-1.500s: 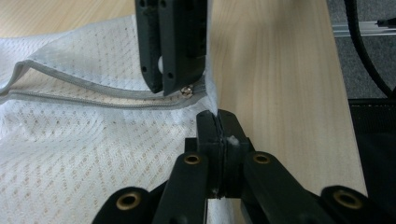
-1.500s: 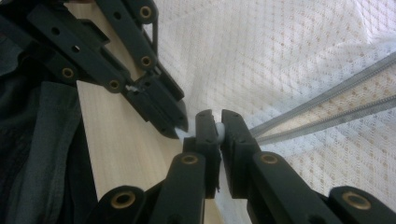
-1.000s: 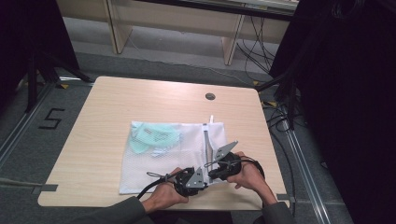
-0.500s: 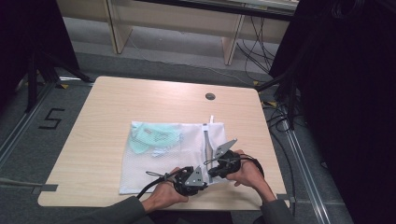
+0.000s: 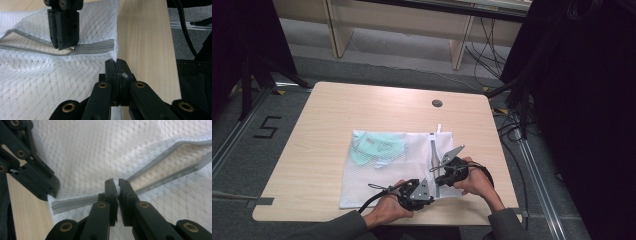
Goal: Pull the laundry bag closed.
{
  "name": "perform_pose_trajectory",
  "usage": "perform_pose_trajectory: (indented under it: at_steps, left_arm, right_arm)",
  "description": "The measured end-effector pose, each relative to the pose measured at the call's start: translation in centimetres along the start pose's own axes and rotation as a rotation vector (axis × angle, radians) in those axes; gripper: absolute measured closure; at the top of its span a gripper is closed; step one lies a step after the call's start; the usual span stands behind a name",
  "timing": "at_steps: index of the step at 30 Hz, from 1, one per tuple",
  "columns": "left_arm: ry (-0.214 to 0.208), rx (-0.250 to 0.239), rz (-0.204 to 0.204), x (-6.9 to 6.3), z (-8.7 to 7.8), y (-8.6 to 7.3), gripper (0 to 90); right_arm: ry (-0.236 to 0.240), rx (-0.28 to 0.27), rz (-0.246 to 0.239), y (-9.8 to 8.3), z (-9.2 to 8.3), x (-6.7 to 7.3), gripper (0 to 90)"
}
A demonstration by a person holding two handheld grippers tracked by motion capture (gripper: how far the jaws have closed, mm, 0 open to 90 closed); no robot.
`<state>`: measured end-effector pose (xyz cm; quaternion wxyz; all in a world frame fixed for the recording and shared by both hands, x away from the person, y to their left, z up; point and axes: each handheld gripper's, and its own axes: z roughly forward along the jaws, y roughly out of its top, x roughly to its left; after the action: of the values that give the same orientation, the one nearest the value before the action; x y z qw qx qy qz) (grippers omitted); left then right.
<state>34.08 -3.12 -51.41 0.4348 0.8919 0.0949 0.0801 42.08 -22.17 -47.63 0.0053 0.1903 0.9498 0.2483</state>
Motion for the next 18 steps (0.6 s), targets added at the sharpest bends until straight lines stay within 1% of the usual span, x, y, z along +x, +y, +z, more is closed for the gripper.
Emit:
perform_pose_trajectory:
  at_steps: [1,2,3,4,6,8,9,12,13,14,15,16,17,18]
  left_arm:
    - [0.0,-0.002,-0.004,0.0,0.0,0.0,88.8]
    - [-0.002,0.0,-0.005,0.0,0.0,0.0,88.8]
    - [0.001,0.006,0.003,0.1,-0.1,0.0,88.8]
    - [0.002,0.005,0.002,0.1,-0.1,0.0,88.8]
    - [-0.005,-0.001,-0.008,0.1,-0.1,0.0,88.8]
    - [-0.006,0.005,0.009,0.0,-0.1,0.0,88.9]
    - [-0.005,0.008,0.013,0.0,-0.1,0.0,88.8]
    - [-0.001,-0.006,-0.001,0.0,-0.1,0.0,88.8]
    - [-0.001,-0.005,0.002,0.0,-0.1,0.0,88.9]
    - [-0.008,0.001,0.003,0.0,-0.2,0.0,88.9]
    - [-0.005,0.006,0.009,0.0,-0.2,0.0,88.9]
    - [-0.003,0.005,0.009,0.0,-0.2,0.1,88.8]
    - [-0.004,0.0,0.003,-0.1,-0.2,0.1,88.8]
    - [-0.007,0.002,0.004,0.0,-0.2,0.1,88.8]
  right_arm:
    - [0.0,0.007,0.004,0.0,0.0,0.0,86.7]
    - [-0.002,0.004,-0.003,0.1,0.0,-0.1,86.7]
    - [0.001,0.0,-0.005,0.2,0.1,-0.2,86.7]
    - [0.001,0.0,-0.005,0.2,0.1,-0.2,86.7]
    - [-0.005,0.011,-0.006,0.3,0.1,-0.3,86.7]
    - [-0.004,0.005,-0.009,0.3,0.1,-0.4,86.7]
    - [-0.012,0.004,-0.012,0.4,0.1,-0.5,86.7]
    - [0.001,0.004,-0.007,0.4,0.1,-0.7,86.7]
    - [0.004,0.006,0.009,0.3,0.0,-0.8,86.6]
    - [0.004,0.006,0.009,0.3,0.0,-0.8,86.6]
    - [0.006,0.007,0.03,0.3,0.0,-0.7,86.7]
    - [-0.007,-0.01,-0.003,0.3,0.1,-1.1,86.7]
    - [-0.002,-0.002,0.015,0.4,0.0,-1.0,86.7]
    - [-0.009,-0.007,0.0,0.4,-0.1,-1.1,86.7]
